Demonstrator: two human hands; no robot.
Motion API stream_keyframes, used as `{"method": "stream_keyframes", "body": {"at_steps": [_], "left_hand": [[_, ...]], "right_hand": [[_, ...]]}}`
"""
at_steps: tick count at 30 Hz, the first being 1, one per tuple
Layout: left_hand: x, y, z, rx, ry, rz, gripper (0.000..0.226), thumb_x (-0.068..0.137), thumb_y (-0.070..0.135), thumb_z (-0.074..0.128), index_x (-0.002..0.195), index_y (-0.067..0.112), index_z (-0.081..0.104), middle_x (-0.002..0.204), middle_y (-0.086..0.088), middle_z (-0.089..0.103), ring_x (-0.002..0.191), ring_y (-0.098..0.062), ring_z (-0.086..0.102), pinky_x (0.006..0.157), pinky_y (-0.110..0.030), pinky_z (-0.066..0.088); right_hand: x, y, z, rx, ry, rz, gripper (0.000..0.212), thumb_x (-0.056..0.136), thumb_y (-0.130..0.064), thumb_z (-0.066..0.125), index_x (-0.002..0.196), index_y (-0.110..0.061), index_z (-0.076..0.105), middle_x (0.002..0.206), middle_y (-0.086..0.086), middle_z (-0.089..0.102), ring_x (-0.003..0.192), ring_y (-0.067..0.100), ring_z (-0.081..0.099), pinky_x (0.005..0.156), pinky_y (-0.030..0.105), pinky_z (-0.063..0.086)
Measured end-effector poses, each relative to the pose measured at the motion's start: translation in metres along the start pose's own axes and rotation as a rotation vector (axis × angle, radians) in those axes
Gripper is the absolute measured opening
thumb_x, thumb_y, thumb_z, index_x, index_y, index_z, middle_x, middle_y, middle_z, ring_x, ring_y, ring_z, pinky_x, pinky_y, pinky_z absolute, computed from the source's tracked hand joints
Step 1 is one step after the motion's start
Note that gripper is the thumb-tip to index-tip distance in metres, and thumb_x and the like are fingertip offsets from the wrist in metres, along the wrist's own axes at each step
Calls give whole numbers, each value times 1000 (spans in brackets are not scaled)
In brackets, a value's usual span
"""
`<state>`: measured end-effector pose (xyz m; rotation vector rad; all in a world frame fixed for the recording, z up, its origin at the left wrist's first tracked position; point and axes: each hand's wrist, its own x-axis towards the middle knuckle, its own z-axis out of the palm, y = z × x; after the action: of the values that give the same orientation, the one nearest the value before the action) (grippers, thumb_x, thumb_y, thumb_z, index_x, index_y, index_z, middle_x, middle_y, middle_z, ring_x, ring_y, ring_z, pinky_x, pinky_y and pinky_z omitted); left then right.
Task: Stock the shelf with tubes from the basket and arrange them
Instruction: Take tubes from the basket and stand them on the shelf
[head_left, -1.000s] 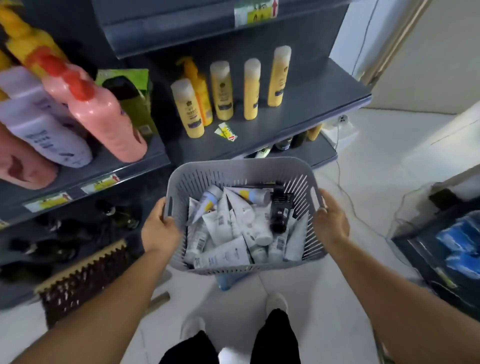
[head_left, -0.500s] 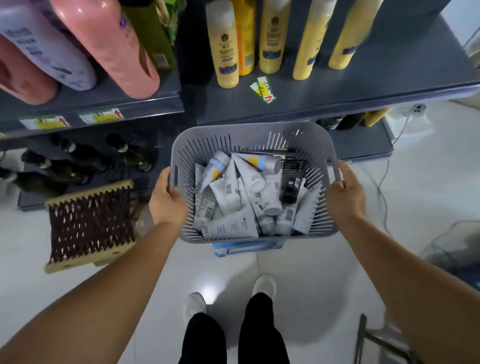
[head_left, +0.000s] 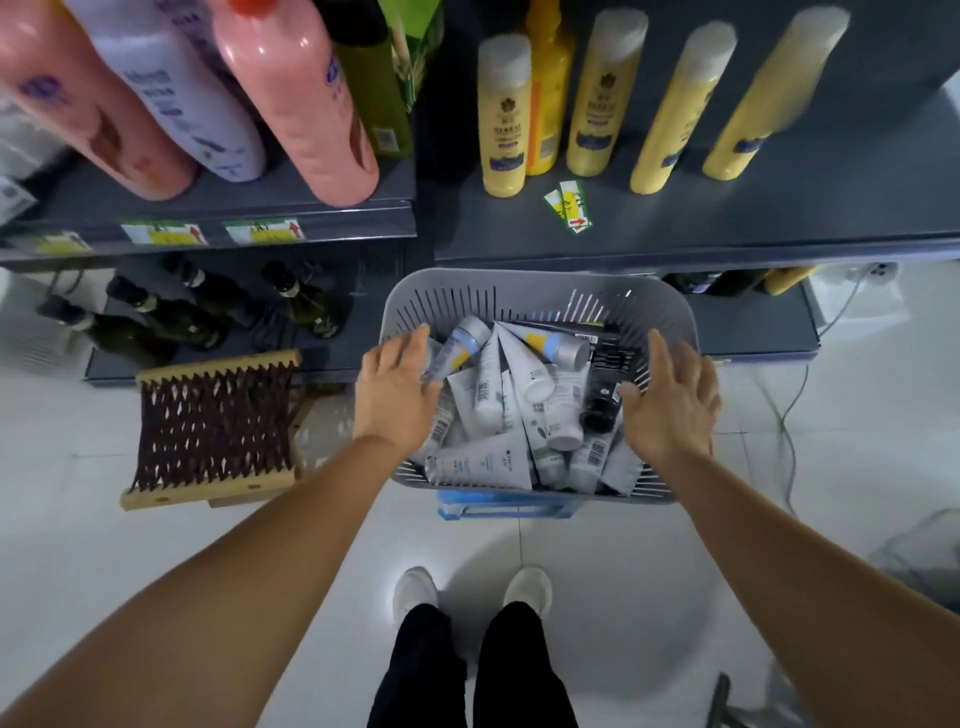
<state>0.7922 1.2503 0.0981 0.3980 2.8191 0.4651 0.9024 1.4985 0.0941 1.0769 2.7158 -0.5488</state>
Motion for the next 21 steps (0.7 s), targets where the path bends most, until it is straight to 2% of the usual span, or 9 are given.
{"method": "stream_keyframes", "body": {"at_steps": [2,5,10,13,16,18,21], "left_hand": [[8,10,7,-51,-115,51,67,96,24,51,152,18,15,155,-7,26,138,-30,26,115,-37,22],[25,16,24,-50,-294,40,72,96,20,51,153,17,9,158,-8,19,142,-29,22,116,-39,23],[55,7,49,32,-393,-57,82,92,6,53,153,20,0,161,-8,7,146,-31,15,119,-46,21],[65,-1,61,65,-474,-108,81,91,-3,41,153,23,-4,162,-10,-1,146,-35,14,116,-51,24],[71,-10,74,5,-486,-118,66,98,4,25,153,30,-3,159,-10,16,134,-39,37,106,-51,37],[73,-10,77,29,-437,-84,65,99,6,28,153,26,-2,153,-15,29,125,-39,47,97,-48,42],[76,-3,71,130,-378,-20,65,96,7,35,152,15,2,143,-24,40,119,-41,51,91,-47,45]], "right_hand": [[5,-14,4,-89,-38,-123,69,97,-33,47,154,-28,7,162,4,3,149,25,0,120,45,5],[17,-36,19,-68,-132,-238,71,97,-30,49,154,-25,7,162,2,8,149,23,6,120,43,9],[49,-59,48,-140,-275,-274,72,97,-31,49,154,-28,5,161,2,8,148,25,7,118,43,12],[66,-69,61,-182,-319,-270,70,96,-19,49,153,-27,10,161,3,11,147,27,11,117,43,14],[77,-75,69,-228,-291,-270,65,92,-13,52,150,-21,24,155,5,25,140,31,23,112,41,25],[83,-75,71,-328,-237,-282,60,92,-19,53,147,-19,30,149,6,34,133,33,30,107,41,31],[88,-75,72,-454,-206,-291,53,93,-22,51,143,-16,34,145,11,40,131,34,33,106,41,32]]}}
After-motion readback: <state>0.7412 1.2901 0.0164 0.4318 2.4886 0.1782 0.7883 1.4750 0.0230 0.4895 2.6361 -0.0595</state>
